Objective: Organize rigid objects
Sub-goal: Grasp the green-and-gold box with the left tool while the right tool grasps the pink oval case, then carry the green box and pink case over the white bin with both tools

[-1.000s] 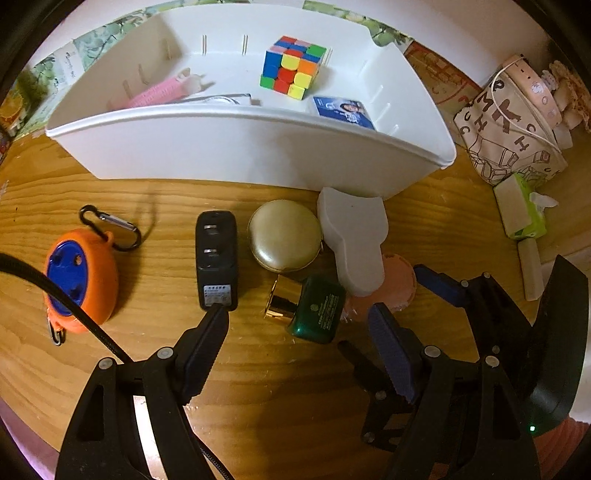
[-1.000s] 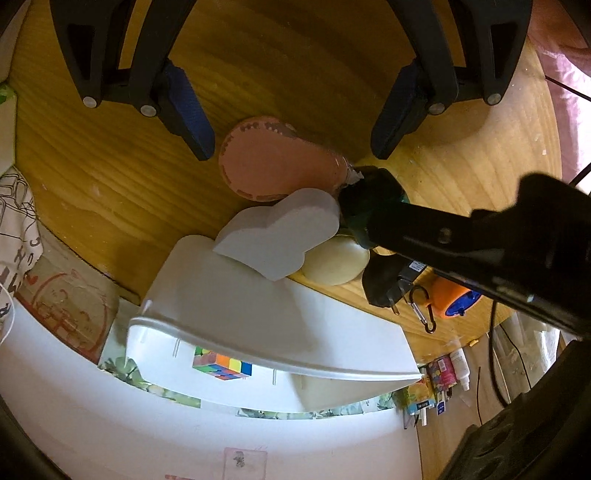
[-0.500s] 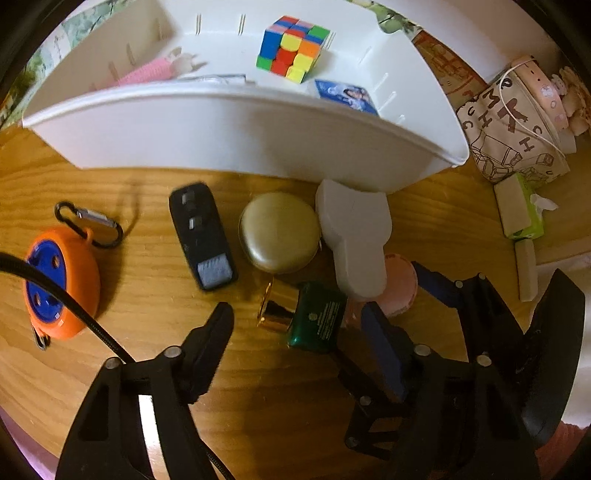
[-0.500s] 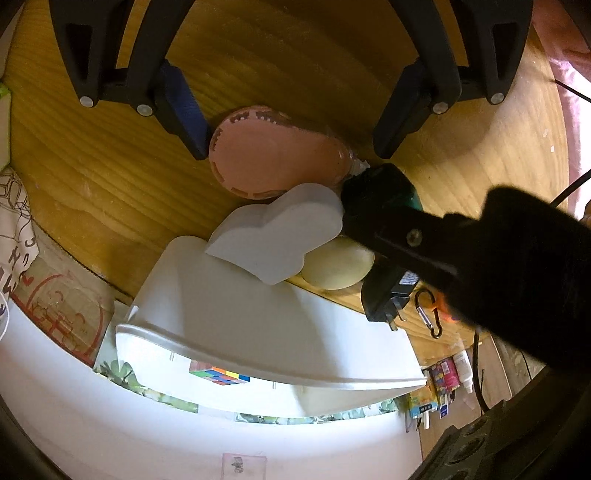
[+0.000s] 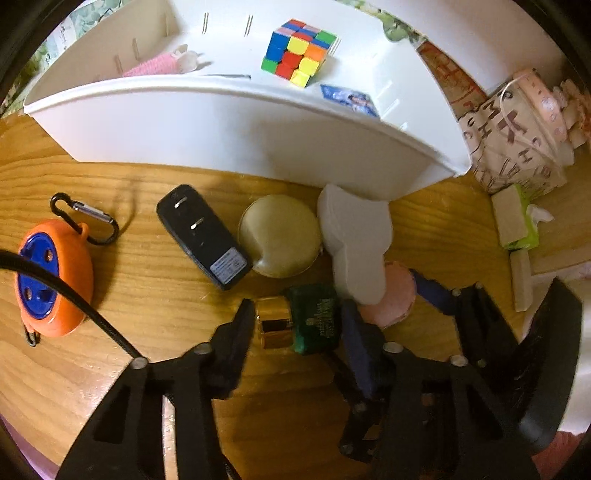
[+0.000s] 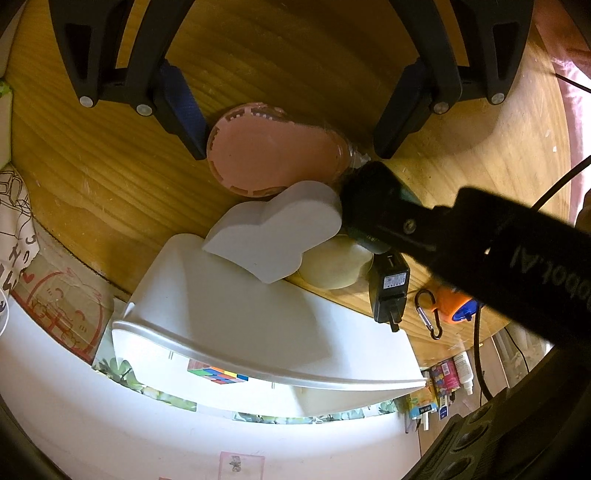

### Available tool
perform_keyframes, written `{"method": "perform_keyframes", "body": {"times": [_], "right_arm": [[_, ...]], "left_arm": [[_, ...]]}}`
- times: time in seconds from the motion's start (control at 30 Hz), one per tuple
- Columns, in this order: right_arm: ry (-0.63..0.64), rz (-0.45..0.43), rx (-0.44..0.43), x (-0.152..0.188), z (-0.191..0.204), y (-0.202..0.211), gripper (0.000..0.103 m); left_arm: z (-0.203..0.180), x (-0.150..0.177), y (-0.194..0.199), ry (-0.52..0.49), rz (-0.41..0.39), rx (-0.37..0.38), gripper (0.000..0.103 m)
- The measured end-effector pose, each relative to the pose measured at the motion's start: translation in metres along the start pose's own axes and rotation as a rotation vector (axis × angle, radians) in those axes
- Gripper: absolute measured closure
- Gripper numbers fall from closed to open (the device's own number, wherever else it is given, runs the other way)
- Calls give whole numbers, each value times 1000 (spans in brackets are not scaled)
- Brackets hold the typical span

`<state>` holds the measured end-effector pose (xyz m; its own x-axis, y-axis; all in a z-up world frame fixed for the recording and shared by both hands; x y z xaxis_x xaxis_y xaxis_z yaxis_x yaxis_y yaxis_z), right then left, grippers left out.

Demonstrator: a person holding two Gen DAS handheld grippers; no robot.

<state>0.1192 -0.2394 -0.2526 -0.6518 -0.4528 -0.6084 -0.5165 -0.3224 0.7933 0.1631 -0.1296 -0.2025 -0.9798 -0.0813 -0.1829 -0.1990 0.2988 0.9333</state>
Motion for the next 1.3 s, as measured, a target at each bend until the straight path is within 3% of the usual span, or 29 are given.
{"method": "perform_keyframes", "body": {"times": [0.2,0.7,0.97,1.3], "right_arm": [[11,13,-9,-4,1,-4,5],[-11,-3,9,-10,-1,-3,5],[-13,-5,10,-12,1,5,17],[-6,14,8,-16,6,7,18]], "left_arm": [[13,0,5,57,-23,-12,56],[45,24,42,179,-145,10,56],[49,35,59,209,-205,13,56],[54,60,83,215,-283,-9,56]]}}
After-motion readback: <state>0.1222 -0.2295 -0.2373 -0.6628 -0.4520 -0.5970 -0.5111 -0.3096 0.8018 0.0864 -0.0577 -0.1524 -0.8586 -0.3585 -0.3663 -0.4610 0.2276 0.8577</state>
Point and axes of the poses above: each gripper's, at about its wrist camera, not at the fingertips, and y roughly against the way its jaws point, z to its left, x to its underside, the point moved 1 cm from there along -y, roughly the way its jaws point, and after that the axes turned 5 degrees about y, right-handed, at the moved point
